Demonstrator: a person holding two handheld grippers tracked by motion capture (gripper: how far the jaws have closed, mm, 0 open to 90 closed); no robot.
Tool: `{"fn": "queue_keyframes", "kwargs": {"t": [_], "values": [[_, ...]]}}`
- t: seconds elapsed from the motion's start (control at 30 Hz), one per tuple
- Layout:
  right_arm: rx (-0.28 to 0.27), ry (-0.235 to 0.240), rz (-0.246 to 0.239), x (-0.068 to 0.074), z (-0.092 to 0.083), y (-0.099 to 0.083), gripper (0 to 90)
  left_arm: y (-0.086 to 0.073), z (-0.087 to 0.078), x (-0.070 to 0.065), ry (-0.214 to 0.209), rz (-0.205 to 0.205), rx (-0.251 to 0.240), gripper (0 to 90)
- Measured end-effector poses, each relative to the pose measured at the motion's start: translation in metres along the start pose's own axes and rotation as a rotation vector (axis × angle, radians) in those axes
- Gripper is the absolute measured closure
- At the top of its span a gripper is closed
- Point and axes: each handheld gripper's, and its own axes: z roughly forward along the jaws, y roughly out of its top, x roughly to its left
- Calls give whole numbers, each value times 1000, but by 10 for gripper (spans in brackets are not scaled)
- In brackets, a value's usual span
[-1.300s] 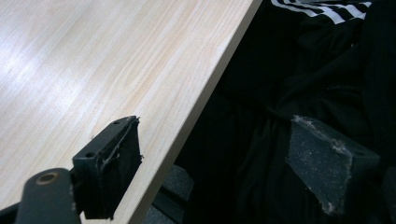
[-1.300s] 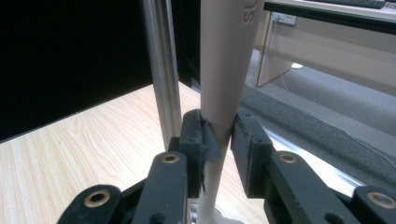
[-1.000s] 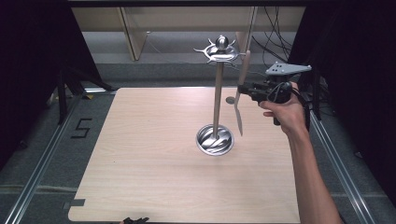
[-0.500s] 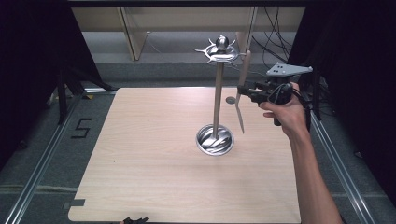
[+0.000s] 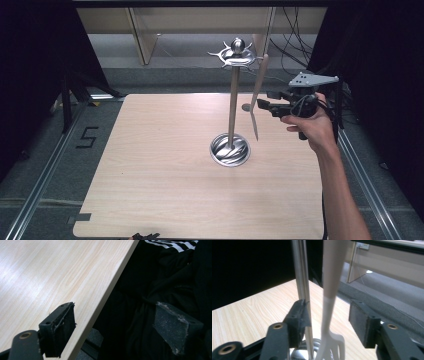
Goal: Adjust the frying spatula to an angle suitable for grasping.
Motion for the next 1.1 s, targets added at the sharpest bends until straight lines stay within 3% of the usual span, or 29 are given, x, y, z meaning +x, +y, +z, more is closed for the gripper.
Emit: {"fn": "queue_keyframes", "kwargs": {"t": [0.1, 0.27, 0.47, 0.53, 0.93, 1.07, 1.1], "values": [[10, -15, 35, 0, -6, -7, 420, 0, 0, 1, 3, 2, 3, 168], [1, -20, 29, -2, -11, -15, 416, 0, 0, 1, 2, 0, 2, 168], [8, -24, 59, -1, -17, -30, 401, -1, 1, 0, -4, -11, -3, 168], [-5, -30, 51, -1, -19, -36, 396, 0, 0, 0, 10, -5, -1, 168], [-24, -38, 87, 10, -30, -58, 372, 0, 0, 0, 10, -3, 1, 168], [-18, -61, 70, 12, -30, -68, 345, 0, 1, 0, 6, -6, 0, 168], [-4, -43, 95, 14, -30, -70, 343, 0, 1, 0, 8, -4, 1, 168]]}}
